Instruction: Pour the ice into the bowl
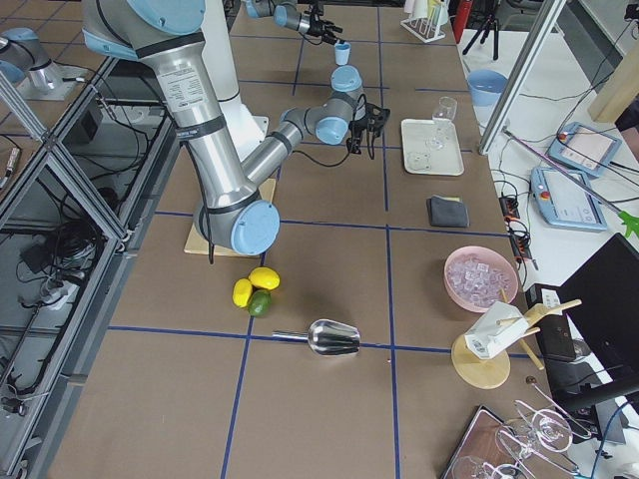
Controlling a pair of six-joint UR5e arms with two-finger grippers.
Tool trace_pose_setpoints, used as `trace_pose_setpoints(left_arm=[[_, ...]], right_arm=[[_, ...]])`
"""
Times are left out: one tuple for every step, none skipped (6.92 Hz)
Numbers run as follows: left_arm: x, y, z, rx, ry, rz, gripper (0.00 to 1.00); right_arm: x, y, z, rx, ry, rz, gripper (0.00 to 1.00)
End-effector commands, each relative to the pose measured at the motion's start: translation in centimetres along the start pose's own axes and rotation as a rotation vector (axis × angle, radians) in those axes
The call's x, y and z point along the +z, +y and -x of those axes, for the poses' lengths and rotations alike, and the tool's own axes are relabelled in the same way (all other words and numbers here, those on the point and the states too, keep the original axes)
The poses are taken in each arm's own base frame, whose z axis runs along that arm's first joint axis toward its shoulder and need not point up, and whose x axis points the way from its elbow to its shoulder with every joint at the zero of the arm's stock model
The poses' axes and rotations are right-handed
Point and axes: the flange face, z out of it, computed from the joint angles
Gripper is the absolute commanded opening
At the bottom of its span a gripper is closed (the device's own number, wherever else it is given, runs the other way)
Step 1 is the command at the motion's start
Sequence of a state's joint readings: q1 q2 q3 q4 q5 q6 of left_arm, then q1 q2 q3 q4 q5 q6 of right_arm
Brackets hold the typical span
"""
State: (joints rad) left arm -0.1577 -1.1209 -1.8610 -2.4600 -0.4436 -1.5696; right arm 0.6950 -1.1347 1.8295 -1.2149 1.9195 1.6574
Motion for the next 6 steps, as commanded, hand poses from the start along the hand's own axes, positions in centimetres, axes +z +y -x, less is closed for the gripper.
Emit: trace_pose_setpoints(left_arm=[[-1.1, -2.7, 0.8, 0.037, 0.098, -0.011, 1.0], [-1.1, -3.7, 1.4, 0.072, 0.153, 0.007, 1.0], [-0.3, -5.1, 2.3, 0.11, 0.162, 0.011, 1.0], [0.4, -6.8, 2.4, 0.155, 0.173, 0.024, 1.0], [1.6, -8.5, 3.2, 0.216, 0.183, 0.039, 1.0], [2.1, -9.2, 3.0, 0.226, 0.191, 0.035, 1.0]], right_arm=[[0.3, 0.8, 0.3, -0.006, -0.003, 0.004, 1.0], [0.4, 1.2, 0.4, -0.011, -0.004, 0.009, 1.0], [0.3, 1.4, 0.6, -0.012, -0.007, 0.011, 1.0], [0.5, 1.7, 0.6, -0.014, -0.007, 0.015, 1.0], [0.7, 2.1, 0.7, -0.016, -0.007, 0.015, 1.0], [0.7, 2.3, 0.8, -0.018, -0.01, 0.012, 1.0]])
